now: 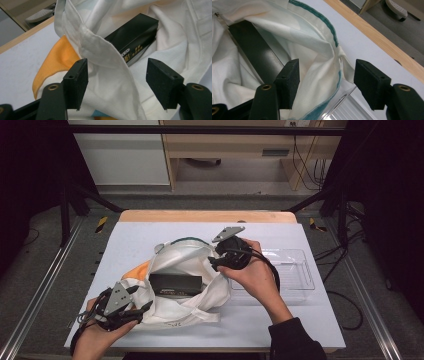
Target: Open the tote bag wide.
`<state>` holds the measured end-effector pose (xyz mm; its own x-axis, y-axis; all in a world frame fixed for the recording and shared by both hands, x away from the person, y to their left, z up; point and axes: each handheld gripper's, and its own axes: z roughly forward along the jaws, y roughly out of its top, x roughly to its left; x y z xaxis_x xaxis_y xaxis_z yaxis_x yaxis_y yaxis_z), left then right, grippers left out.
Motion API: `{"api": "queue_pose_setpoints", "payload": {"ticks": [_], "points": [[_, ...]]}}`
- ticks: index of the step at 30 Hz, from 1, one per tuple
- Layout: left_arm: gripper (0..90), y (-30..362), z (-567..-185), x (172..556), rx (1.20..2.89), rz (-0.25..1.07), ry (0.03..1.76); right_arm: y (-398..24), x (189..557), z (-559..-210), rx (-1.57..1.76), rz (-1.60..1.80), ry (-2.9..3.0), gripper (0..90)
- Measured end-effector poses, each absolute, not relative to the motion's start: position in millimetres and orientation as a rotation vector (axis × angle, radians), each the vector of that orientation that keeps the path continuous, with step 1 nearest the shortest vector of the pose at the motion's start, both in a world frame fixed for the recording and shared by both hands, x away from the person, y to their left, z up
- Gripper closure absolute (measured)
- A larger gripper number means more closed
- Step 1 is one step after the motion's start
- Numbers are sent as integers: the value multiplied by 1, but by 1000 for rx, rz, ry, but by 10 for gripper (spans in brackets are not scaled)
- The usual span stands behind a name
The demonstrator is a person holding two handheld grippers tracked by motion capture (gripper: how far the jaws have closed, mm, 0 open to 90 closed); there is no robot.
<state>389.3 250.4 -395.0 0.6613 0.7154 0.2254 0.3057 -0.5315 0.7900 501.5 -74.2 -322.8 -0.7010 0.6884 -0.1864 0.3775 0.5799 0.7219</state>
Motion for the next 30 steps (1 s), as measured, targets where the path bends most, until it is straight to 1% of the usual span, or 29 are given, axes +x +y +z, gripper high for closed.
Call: {"api": "queue_pose_setpoints", "payload": {"ticks": [10, 13, 18, 26, 30], "points": [[269, 248, -381, 406, 2094, 746, 808, -74, 500, -326, 903, 922, 2345, 379], [263, 245, -373, 411, 2070, 768, 806, -72, 500, -327, 931, 929, 2334, 383], [257, 239, -364, 423, 2080, 800, 803, -71, 501, -332, 976, 898, 2333, 389], [217, 236, -371, 437, 2099, 784, 825, -80, 491, -342, 997, 857, 2363, 397], [220, 237, -375, 439, 2109, 782, 833, -91, 482, -347, 1006, 874, 2363, 412]]}}
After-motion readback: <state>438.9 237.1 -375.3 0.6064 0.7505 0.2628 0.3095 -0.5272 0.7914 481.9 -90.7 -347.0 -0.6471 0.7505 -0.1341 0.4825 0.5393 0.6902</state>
